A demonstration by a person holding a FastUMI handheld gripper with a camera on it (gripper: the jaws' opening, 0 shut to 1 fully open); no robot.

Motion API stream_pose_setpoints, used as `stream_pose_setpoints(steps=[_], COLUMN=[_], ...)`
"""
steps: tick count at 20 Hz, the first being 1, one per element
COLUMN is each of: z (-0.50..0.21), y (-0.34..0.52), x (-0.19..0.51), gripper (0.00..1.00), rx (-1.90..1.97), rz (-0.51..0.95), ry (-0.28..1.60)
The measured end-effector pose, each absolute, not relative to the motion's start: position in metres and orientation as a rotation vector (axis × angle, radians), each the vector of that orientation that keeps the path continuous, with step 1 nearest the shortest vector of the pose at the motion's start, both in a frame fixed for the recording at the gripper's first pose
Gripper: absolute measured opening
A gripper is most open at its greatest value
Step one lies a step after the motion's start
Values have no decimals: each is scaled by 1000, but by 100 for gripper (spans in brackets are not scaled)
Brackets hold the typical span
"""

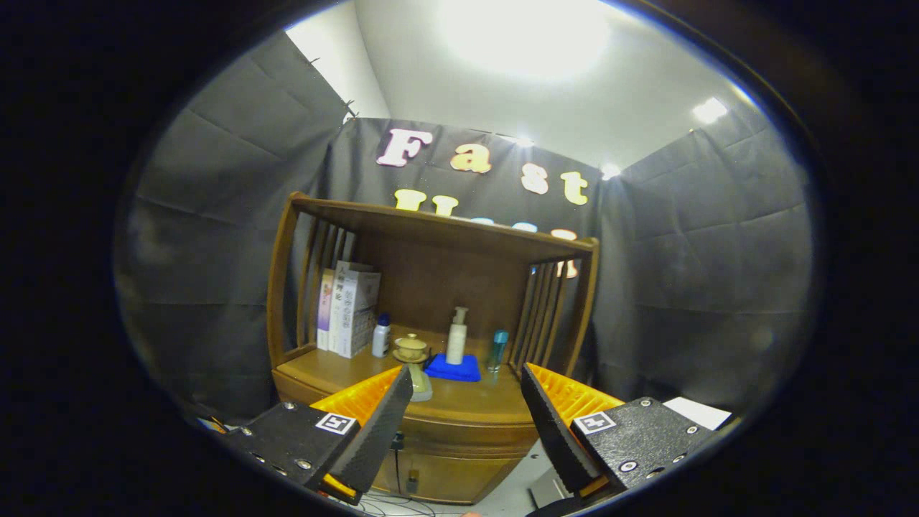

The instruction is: Pull open the drawer, take out the items inside it, and place them on the countertop above the cabinet.

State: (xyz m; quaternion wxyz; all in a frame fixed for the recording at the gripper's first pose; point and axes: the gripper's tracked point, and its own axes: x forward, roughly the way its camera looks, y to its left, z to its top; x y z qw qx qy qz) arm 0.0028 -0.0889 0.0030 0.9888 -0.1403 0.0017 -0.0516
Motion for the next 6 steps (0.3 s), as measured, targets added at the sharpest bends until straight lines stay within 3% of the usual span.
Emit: stream_pose_setpoints(steps=[6], z=[4], y=[-96], x=[-2], gripper=[94], rx=[-415], rz=[-132], ry=[8])
